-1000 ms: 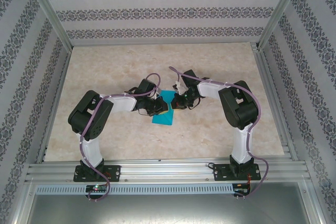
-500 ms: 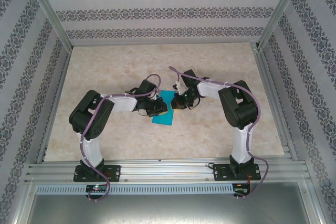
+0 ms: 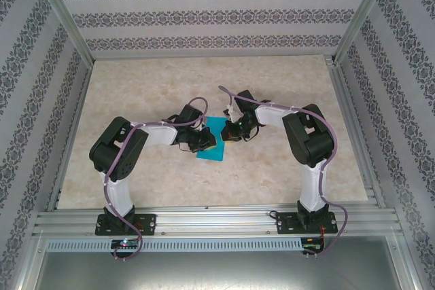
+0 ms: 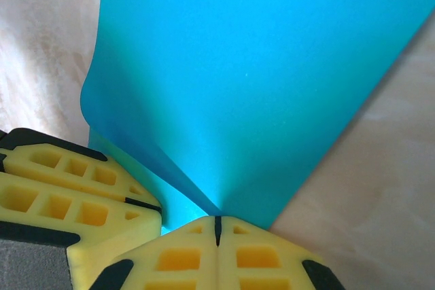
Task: Fold a paper plane with a square sheet of paper (pick it up from the middle)
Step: Fold the triangle a second time at the center of the table.
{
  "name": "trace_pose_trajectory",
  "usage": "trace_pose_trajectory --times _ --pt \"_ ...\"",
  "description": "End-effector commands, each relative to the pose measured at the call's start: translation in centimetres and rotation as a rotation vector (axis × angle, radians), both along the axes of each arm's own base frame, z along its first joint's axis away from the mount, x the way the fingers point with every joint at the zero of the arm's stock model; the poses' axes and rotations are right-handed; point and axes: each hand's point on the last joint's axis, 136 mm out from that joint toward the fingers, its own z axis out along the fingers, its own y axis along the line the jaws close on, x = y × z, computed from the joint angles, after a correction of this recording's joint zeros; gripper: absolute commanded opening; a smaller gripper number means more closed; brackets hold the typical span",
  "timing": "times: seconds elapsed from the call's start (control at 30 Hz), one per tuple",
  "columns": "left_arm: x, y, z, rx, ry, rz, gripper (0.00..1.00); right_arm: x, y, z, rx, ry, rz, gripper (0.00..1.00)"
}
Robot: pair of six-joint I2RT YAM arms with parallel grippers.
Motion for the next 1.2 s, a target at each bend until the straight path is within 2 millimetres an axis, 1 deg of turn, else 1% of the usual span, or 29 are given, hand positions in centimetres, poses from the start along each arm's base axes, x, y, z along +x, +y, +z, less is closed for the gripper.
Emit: trace_pose_trajectory --times 0.0,0.1,0.2,0.27,0.3,0.33,0.4,0.53,0.73,0.83,1.03,1.17 --pt "-1.7 1.1 -2.1 0.079 0.062 0.013 0.13 0.6 -0.7 0.1 -0.028 -0.01 -0.02 0.08" --pt "-2.0 1.6 -2.4 0.106 0.071 0.024 0.13 1.3 -1.1 2.1 -0.018 -0.056 -0.06 0.19" --pt "-2.2 1.9 -2.7 0.119 0.076 0.035 0.12 2.1 -1.8 4.3 -0.023 -0.125 -0.113 0.23" --pt "-2.3 2.1 -2.9 0.127 0.081 0.04 0.12 2.1 -2.0 5.3 -0.01 -0.155 -0.133 0.23" --pt "-2.3 2.1 -2.9 0.128 0.08 0.043 0.12 2.0 -1.9 5.7 0.001 -0.161 -0.137 0.22" --pt "-2.3 2.1 -3.0 0.13 0.081 0.045 0.12 1.6 -1.7 5.8 0.014 -0.16 -0.131 0.16" --pt "-2.3 2.1 -3.0 0.132 0.079 0.046 0.11 0.7 -1.3 5.6 0.024 -0.138 -0.113 0.09" --pt "-2.4 2.3 -2.9 0.144 0.074 0.05 0.11 -0.9 -0.3 4.3 0.029 -0.096 -0.087 0.06" --pt "-2.4 2.3 -2.9 0.146 0.071 0.053 0.1 -1.6 1.3 2.9 0.05 -0.048 -0.056 0.04" --pt "-2.4 2.3 -2.9 0.146 0.069 0.053 0.1 -1.7 1.6 2.0 0.041 -0.032 -0.046 0.04" --pt "-2.4 2.0 -2.8 0.128 0.078 0.054 0.1 -1.9 0.5 -0.9 -0.066 -0.011 -0.046 0.03" --pt "-2.0 1.5 -1.6 0.1 0.057 0.051 0.1 -2.4 -0.7 -2.5 -0.137 0.002 -0.039 0.03"
